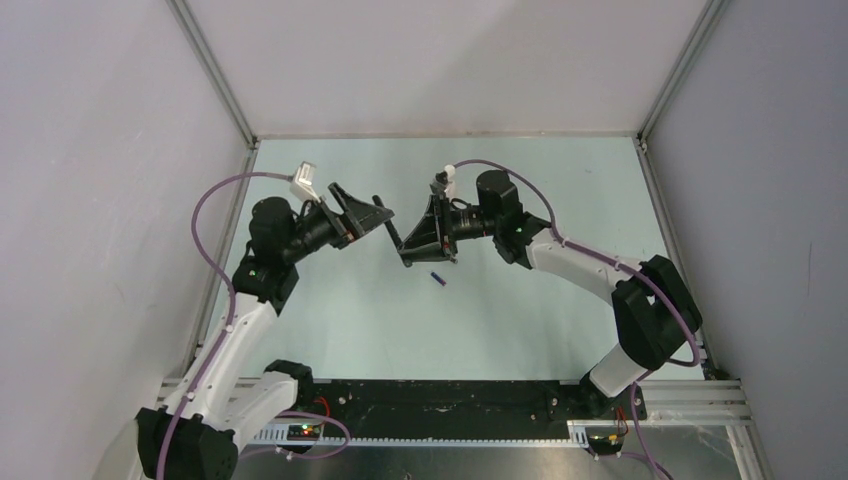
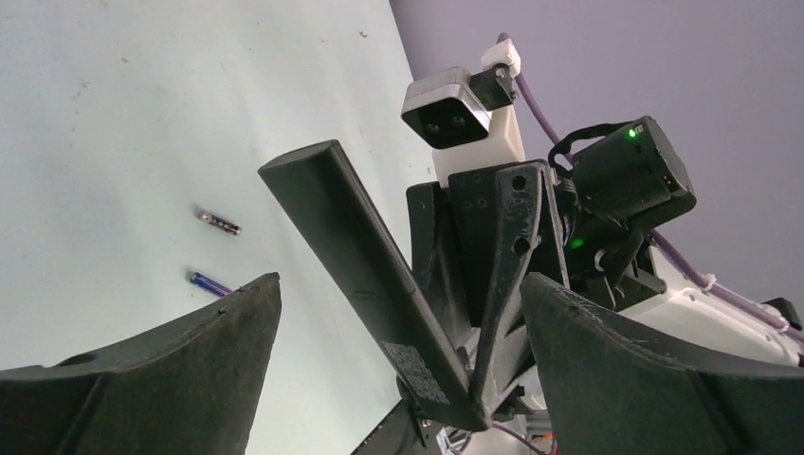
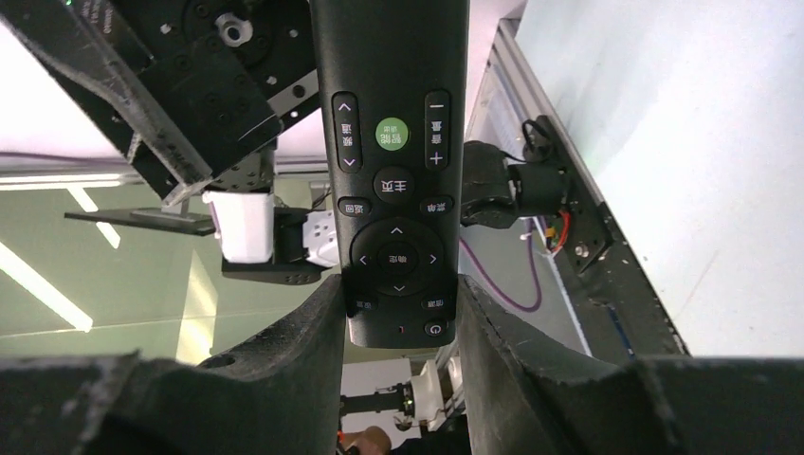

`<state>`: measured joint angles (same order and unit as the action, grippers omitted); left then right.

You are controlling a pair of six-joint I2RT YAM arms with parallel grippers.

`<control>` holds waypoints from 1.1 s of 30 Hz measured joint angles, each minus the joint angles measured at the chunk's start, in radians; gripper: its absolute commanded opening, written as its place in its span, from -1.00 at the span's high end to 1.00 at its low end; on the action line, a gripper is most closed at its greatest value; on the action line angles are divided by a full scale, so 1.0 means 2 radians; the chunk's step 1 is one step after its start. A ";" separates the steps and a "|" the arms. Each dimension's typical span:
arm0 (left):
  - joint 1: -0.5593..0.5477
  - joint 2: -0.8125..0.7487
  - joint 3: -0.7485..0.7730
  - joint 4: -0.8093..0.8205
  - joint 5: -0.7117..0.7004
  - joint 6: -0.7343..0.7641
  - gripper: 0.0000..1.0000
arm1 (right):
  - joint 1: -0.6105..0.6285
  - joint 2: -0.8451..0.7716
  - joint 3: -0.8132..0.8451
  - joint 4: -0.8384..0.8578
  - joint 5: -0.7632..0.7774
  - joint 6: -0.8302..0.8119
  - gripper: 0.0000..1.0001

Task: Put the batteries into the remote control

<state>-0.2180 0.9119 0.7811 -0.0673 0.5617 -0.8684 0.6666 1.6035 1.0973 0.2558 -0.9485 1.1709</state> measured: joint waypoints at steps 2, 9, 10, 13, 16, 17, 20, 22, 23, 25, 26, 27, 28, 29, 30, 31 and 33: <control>-0.001 0.000 0.000 0.004 0.001 -0.007 -0.98 | 0.004 -0.003 0.000 0.014 -0.002 0.013 0.43; -0.001 0.000 -0.001 0.018 0.006 -0.035 -0.90 | 0.016 -0.006 0.000 0.047 -0.005 0.045 0.43; -0.001 0.000 -0.001 0.022 0.007 -0.038 -0.88 | 0.017 -0.006 0.000 0.050 -0.005 0.050 0.43; -0.002 0.000 -0.005 0.031 0.009 -0.043 -0.84 | 0.020 -0.006 0.000 0.068 -0.005 0.070 0.43; -0.002 0.000 -0.011 0.035 0.009 -0.050 -0.81 | 0.023 -0.006 0.000 0.086 -0.006 0.088 0.43; -0.002 0.000 -0.012 0.036 0.009 -0.051 -0.78 | 0.024 -0.006 0.000 0.091 -0.007 0.094 0.43; -0.002 0.001 -0.015 0.039 0.009 -0.060 -0.71 | 0.026 -0.006 0.000 0.103 -0.009 0.108 0.43; -0.002 0.001 -0.015 0.042 0.009 -0.065 -0.65 | 0.026 -0.006 0.000 0.108 -0.011 0.113 0.43; -0.002 0.001 -0.015 0.042 0.008 -0.068 -0.62 | 0.027 -0.006 0.000 0.109 -0.012 0.115 0.43; -0.002 0.002 -0.015 0.043 0.008 -0.075 -0.56 | 0.027 -0.006 0.000 0.111 -0.014 0.116 0.43; -0.002 0.002 -0.015 0.043 0.007 -0.077 -0.53 | 0.027 -0.006 0.000 0.110 -0.014 0.116 0.43; -0.002 0.002 -0.015 0.044 0.006 -0.080 -0.51 | 0.027 -0.006 0.000 0.110 -0.015 0.116 0.43; -0.002 0.002 -0.015 0.044 0.006 -0.083 -0.45 | 0.027 -0.006 0.000 0.109 -0.015 0.115 0.43; -0.002 0.002 -0.015 0.044 0.005 -0.085 -0.42 | 0.027 -0.006 0.000 0.108 -0.015 0.115 0.43; -0.002 0.002 -0.015 0.044 0.005 -0.088 -0.35 | 0.027 -0.006 0.000 0.107 -0.015 0.114 0.43; -0.002 0.002 -0.015 0.044 0.005 -0.091 -0.31 | 0.027 -0.006 0.000 0.106 -0.015 0.113 0.43; -0.002 0.002 -0.015 0.045 0.005 -0.095 -0.19 | 0.027 -0.006 0.000 0.103 -0.015 0.112 0.43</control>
<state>-0.2214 0.9161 0.7506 0.0219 0.5716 -1.0588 0.7204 1.5909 1.0973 0.4618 -0.9787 1.3952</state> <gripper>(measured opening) 0.669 0.457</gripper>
